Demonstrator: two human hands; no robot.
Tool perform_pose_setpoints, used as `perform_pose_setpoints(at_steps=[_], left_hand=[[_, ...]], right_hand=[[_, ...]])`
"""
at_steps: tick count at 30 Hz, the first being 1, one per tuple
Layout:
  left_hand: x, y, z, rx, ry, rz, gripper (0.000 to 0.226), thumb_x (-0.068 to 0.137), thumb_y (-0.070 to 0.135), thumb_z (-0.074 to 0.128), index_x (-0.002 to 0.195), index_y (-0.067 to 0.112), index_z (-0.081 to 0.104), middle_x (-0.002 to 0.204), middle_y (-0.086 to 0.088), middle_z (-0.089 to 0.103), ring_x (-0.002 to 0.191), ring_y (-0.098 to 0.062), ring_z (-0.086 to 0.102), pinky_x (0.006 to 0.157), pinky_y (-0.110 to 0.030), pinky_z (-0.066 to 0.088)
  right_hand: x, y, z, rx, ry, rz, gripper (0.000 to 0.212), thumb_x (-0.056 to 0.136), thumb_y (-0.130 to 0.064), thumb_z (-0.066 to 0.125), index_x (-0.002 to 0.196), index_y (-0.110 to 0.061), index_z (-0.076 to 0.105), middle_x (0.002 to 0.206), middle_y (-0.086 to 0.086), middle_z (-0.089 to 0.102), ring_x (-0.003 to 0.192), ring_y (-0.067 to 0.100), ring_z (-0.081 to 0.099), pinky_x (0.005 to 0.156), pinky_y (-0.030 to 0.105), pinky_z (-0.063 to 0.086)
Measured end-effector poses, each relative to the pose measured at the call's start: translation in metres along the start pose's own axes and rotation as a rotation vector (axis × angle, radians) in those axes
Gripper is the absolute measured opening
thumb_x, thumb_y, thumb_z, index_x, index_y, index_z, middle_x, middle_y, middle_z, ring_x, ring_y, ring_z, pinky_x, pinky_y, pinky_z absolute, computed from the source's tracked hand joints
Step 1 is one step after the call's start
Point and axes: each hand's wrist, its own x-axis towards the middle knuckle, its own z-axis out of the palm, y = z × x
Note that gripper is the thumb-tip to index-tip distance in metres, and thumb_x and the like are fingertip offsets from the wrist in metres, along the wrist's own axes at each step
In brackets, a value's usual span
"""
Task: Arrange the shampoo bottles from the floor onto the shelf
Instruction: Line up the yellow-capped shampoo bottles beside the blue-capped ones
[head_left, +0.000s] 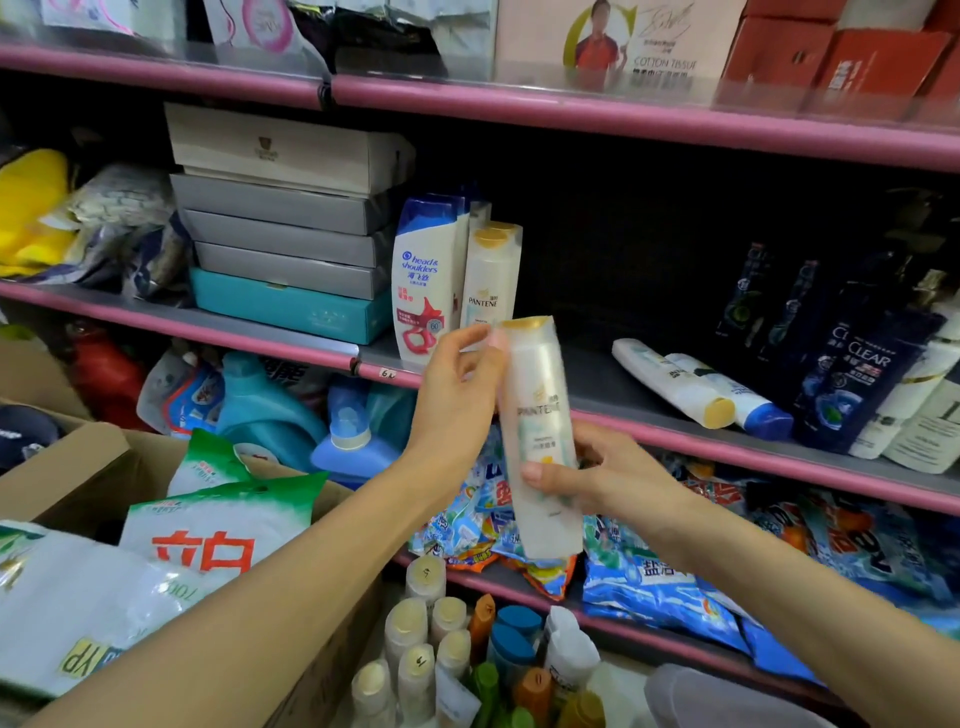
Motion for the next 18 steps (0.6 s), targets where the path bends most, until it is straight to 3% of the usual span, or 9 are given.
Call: perform_pose_setpoints(at_steps=[2, 4, 7, 11, 13, 16, 18], left_hand=[[0.017, -0.001, 0.004, 0.021, 0.021, -0.037, 0.033, 0.097, 0.042, 0.045, 0.118, 0.019, 0.052, 0.105, 0.007, 0.064, 0.095, -0.010, 0.065, 0.088, -0.031, 0.054], [0.035, -0.008, 0.006, 0.110, 0.028, -0.067, 0.033, 0.096, 0.048, 0.041, 0.114, 0.023, 0.050, 0.112, 0.005, 0.060, 0.104, -0.013, 0.060, 0.092, -0.030, 0.049], [0.057, -0.029, 0.012, 0.359, 0.144, -0.055, 0.040, 0.095, 0.048, 0.044, 0.124, 0.021, 0.047, 0.125, 0.003, 0.052, 0.106, -0.010, 0.048, 0.084, -0.023, 0.037], [0.076, -0.062, 0.021, 0.654, 0.368, -0.051, 0.050, 0.088, 0.045, 0.057, 0.127, 0.016, 0.045, 0.130, -0.003, 0.049, 0.120, -0.025, 0.042, 0.096, -0.040, 0.035], [0.082, -0.075, 0.027, 0.721, 0.428, -0.070, 0.057, 0.084, 0.048, 0.062, 0.130, 0.018, 0.043, 0.135, -0.002, 0.046, 0.123, -0.026, 0.037, 0.097, -0.042, 0.032], [0.091, -0.091, 0.038, 0.773, 0.497, -0.048, 0.068, 0.077, 0.049, 0.069, 0.131, 0.020, 0.040, 0.137, -0.001, 0.043, 0.122, -0.026, 0.034, 0.093, -0.040, 0.030], [0.097, -0.099, 0.045, 0.793, 0.541, -0.060, 0.075, 0.073, 0.047, 0.073, 0.132, 0.019, 0.038, 0.136, -0.005, 0.043, 0.120, -0.027, 0.034, 0.091, -0.041, 0.031]], right_hand=[[0.015, -0.002, -0.012, 0.087, 0.084, -0.020, 0.038, 0.076, -0.023, 0.076, 0.112, -0.024, 0.064, 0.103, -0.005, 0.073, 0.091, 0.011, 0.071, 0.072, 0.024, 0.059], [0.037, -0.004, -0.027, 0.140, 0.225, -0.049, 0.035, 0.075, -0.022, 0.076, 0.108, -0.024, 0.064, 0.104, -0.003, 0.072, 0.093, 0.014, 0.070, 0.080, 0.034, 0.059], [0.079, -0.004, -0.047, 0.192, 0.391, -0.112, 0.032, 0.079, -0.018, 0.075, 0.108, -0.021, 0.063, 0.106, -0.001, 0.071, 0.099, 0.018, 0.068, 0.083, 0.038, 0.057], [0.138, 0.003, -0.064, 0.176, 0.494, -0.148, 0.036, 0.079, -0.018, 0.076, 0.112, -0.020, 0.061, 0.108, -0.001, 0.069, 0.101, 0.018, 0.067, 0.088, 0.038, 0.055], [0.164, 0.010, -0.065, 0.160, 0.517, -0.141, 0.037, 0.078, -0.019, 0.078, 0.111, -0.018, 0.062, 0.105, -0.001, 0.070, 0.096, 0.017, 0.068, 0.083, 0.035, 0.057], [0.192, 0.022, -0.063, 0.131, 0.514, -0.161, 0.033, 0.076, -0.020, 0.079, 0.104, -0.020, 0.062, 0.099, -0.005, 0.070, 0.084, 0.004, 0.067, 0.065, 0.018, 0.054], [0.205, 0.028, -0.063, 0.117, 0.505, -0.183, 0.034, 0.077, -0.021, 0.078, 0.106, -0.022, 0.059, 0.099, -0.008, 0.068, 0.083, 0.000, 0.065, 0.061, 0.013, 0.051]])
